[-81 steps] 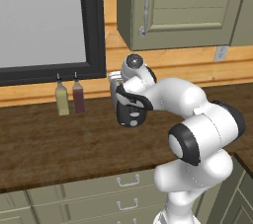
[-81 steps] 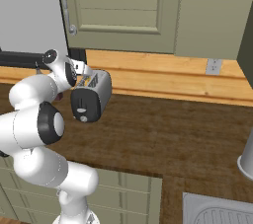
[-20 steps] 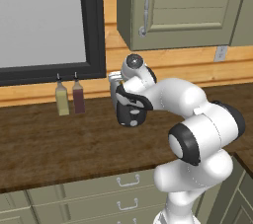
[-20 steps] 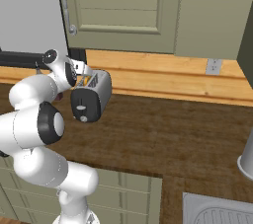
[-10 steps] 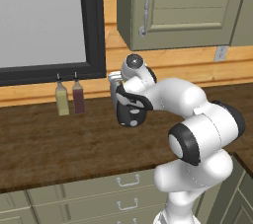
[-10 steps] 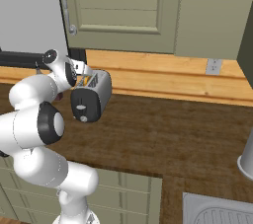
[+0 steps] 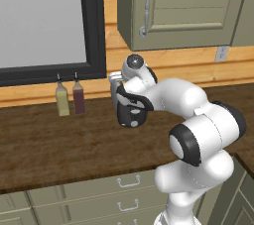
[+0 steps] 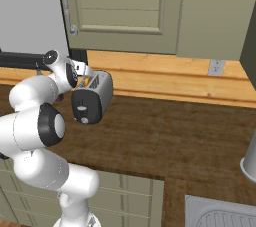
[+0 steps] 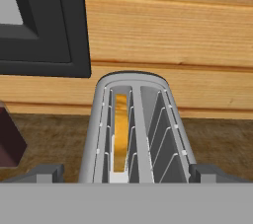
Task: Start the toaster. Once the lever pops up, take the bread to the plate on the dining counter.
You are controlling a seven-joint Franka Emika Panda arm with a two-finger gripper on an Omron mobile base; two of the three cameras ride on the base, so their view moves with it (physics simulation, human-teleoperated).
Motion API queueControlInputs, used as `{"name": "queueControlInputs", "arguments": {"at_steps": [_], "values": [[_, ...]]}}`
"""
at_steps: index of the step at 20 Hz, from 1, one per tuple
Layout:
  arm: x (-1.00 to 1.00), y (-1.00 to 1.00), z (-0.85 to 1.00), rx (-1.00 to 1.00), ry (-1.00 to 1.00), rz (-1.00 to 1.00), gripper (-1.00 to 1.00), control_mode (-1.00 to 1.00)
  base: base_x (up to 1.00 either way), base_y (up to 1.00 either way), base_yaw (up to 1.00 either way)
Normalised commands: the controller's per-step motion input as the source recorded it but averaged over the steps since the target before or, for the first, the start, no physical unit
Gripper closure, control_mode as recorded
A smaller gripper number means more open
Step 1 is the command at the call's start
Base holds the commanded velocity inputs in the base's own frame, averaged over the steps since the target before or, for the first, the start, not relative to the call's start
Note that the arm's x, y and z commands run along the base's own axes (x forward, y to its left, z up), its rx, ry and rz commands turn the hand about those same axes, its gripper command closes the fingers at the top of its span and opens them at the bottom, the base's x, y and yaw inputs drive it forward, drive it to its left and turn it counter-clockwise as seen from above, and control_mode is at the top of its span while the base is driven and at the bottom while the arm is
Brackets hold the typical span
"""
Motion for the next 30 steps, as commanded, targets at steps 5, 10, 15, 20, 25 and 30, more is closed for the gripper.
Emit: {"name": "queueControlInputs", "arguments": {"at_steps": [5, 10, 15, 20, 25, 30], "values": [[0.00, 0.00, 0.00, 0.00, 0.00, 0.00, -1.00, -1.00, 0.00, 0.00, 0.00], [0.00, 0.00, 0.00, 0.00, 0.00, 0.00, -1.00, -1.00, 0.00, 0.00, 0.00], [0.00, 0.00, 0.00, 0.00, 0.00, 0.00, -1.00, -1.00, 0.00, 0.00, 0.00], [0.00, 0.00, 0.00, 0.00, 0.00, 0.00, -1.00, -1.00, 0.00, 0.00, 0.00], [0.00, 0.00, 0.00, 0.00, 0.00, 0.00, -1.00, -1.00, 0.00, 0.00, 0.00], [0.00, 0.00, 0.00, 0.00, 0.00, 0.00, -1.00, -1.00, 0.00, 0.00, 0.00]]}}
